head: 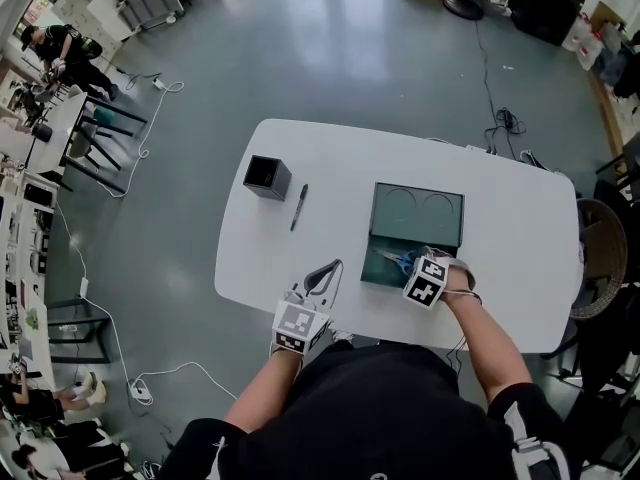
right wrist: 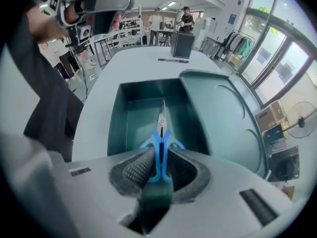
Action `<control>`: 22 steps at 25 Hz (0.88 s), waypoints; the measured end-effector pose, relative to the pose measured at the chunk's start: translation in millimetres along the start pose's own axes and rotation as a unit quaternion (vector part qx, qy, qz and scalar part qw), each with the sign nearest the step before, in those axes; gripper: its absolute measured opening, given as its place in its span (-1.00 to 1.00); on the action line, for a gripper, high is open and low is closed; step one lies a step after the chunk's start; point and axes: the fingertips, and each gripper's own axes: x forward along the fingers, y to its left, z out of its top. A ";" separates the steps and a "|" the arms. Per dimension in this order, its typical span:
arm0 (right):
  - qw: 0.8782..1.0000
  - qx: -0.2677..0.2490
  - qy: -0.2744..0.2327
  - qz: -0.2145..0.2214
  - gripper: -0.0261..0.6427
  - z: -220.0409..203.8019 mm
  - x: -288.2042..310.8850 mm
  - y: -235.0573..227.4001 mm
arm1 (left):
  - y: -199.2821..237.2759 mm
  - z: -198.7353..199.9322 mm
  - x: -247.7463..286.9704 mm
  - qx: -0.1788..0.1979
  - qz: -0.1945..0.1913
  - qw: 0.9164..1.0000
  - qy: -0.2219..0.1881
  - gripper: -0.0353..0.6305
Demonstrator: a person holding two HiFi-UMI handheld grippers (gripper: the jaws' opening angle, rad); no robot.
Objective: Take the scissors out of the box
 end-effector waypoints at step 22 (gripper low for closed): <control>0.908 0.081 -0.310 -0.270 -0.65 52.2 -205.8 -15.9 | 1.5 13.2 -14.4 0.005 0.008 1.000 -0.026 -0.87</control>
